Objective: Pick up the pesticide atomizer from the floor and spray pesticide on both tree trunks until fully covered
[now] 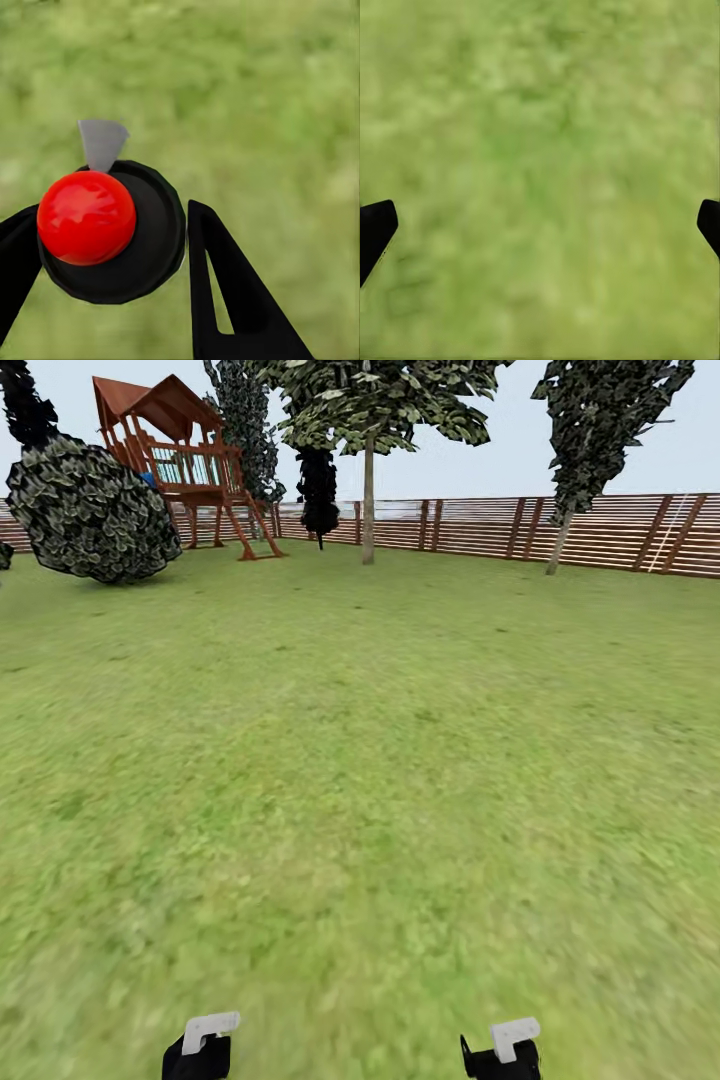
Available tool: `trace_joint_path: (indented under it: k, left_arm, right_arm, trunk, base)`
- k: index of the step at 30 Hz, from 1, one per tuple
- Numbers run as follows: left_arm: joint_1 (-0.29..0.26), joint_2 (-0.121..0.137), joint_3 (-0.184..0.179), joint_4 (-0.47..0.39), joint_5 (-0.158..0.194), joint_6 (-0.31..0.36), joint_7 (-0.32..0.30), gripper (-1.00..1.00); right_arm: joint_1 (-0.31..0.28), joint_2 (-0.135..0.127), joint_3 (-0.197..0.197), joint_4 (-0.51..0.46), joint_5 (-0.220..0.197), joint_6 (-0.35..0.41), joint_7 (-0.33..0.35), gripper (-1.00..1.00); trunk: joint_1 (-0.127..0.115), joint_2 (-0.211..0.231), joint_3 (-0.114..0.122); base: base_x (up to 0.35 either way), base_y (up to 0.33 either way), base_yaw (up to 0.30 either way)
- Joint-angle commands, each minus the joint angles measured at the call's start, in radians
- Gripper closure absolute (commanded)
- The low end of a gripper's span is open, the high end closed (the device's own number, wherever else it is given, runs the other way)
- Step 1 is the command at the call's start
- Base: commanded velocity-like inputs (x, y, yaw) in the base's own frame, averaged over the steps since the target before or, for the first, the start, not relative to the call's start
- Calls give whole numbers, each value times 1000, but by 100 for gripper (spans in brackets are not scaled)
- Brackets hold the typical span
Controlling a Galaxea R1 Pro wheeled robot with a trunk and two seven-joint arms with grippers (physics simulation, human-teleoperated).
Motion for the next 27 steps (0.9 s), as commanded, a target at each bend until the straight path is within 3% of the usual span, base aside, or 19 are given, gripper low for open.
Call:
trace_joint_path:
  k: [1,17,27]
  left_arm:
    - [0,0,0,0,0,0,0,100]
    - [0,0,0,0,0,-1,0,100]
    - [0,0,0,0,-1,-1,0,100]
  right_arm:
    - [0,-1,0,7,-1,0,0,-100]
    - [0,3,0,16,-7,-2,1,-100]
    - [0,6,0,17,-7,-2,1,-100]
  trunk:
    - [0,0,0]
    - [0,0,14]
    - [0,0,28]
  base:
    - [335,84,0]
    - [335,56,-4]
    - [338,0,-187]
